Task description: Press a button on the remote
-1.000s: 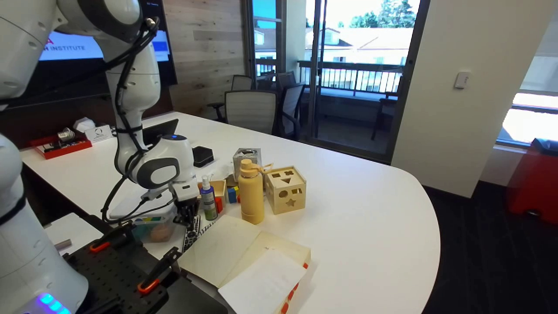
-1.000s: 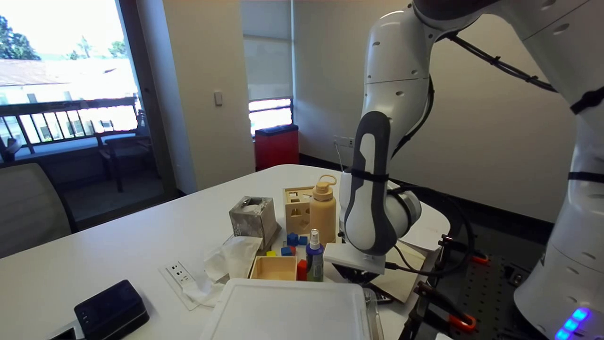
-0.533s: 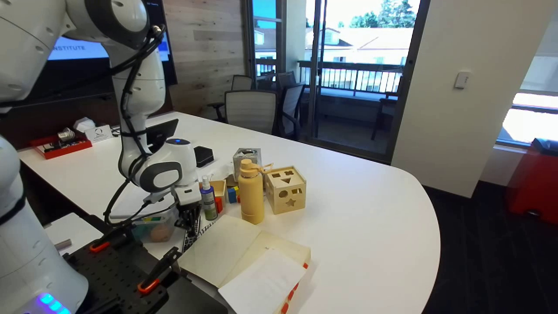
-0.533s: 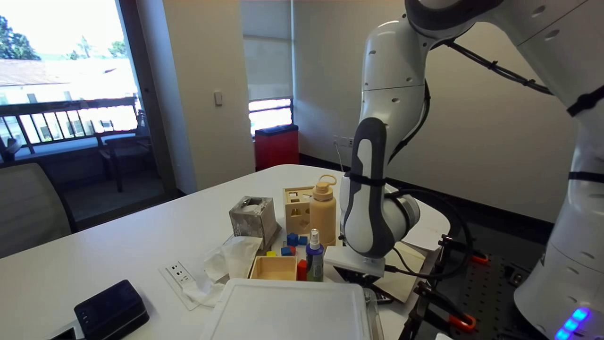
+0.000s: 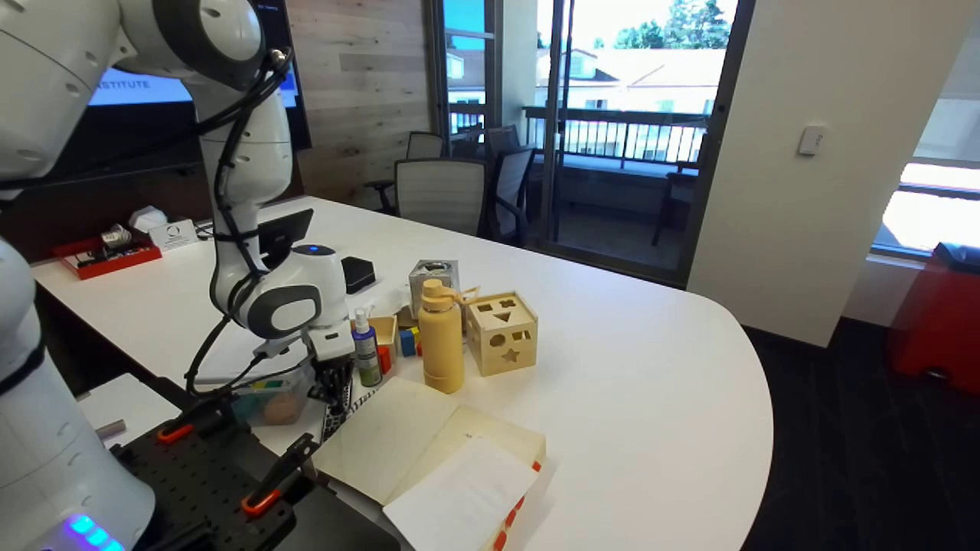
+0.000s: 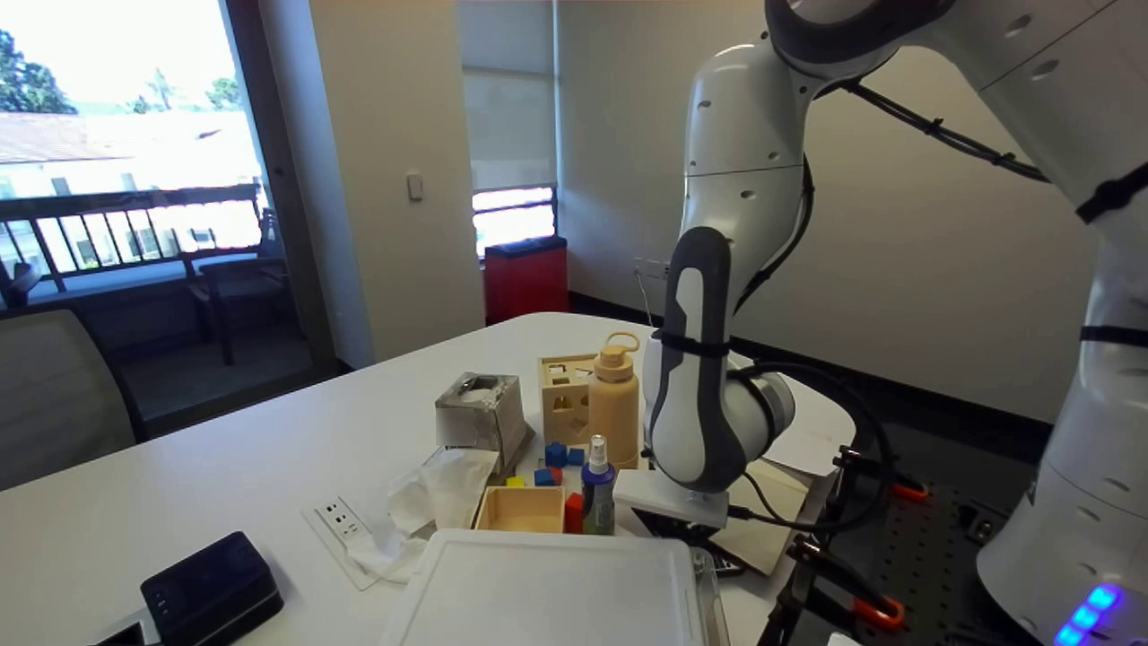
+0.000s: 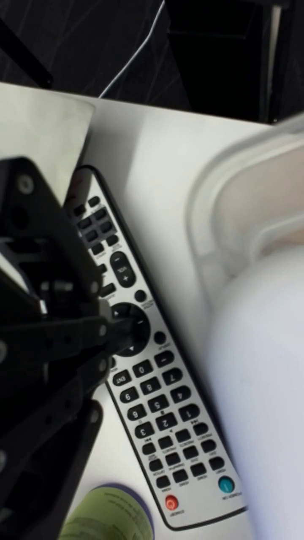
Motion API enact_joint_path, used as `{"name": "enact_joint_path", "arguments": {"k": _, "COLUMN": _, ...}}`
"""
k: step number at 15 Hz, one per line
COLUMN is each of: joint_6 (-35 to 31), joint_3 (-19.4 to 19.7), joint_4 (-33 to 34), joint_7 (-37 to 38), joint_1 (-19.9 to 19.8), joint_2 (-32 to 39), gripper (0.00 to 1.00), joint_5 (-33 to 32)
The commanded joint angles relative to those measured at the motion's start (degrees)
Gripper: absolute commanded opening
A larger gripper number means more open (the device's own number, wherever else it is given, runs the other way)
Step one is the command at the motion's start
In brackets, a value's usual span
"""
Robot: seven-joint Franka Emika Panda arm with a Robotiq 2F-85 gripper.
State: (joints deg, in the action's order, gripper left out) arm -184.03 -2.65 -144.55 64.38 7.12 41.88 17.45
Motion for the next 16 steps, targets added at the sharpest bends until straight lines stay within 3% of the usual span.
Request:
{"name": "enact_joint_path", "arguments": {"k": 1, "joint_6": 1.4, "joint_3": -0.4, "joint_4": 1.8, "joint_7": -1.9, "joint_1": -0.2, "joint_2": 1.9, "gripper": 0.00, "joint_5": 1.7}}
{"name": "enact_joint_path", "arguments": {"k": 10, "joint_6": 2.4, "joint_3": 1.0, "joint_4": 3.9, "joint_7": -1.2, "joint_1": 1.9, "joint_2": 6.0, "gripper": 0.00, "joint_5": 1.9}}
{"name": "enact_joint_path", "arguments": {"k": 16, "joint_6": 2.4, "joint_3": 0.3, "joint_4": 6.3, "joint_7": -1.8, "joint_1": 1.0, "joint_2": 9.2, "gripper": 0.00, "joint_5": 1.3}}
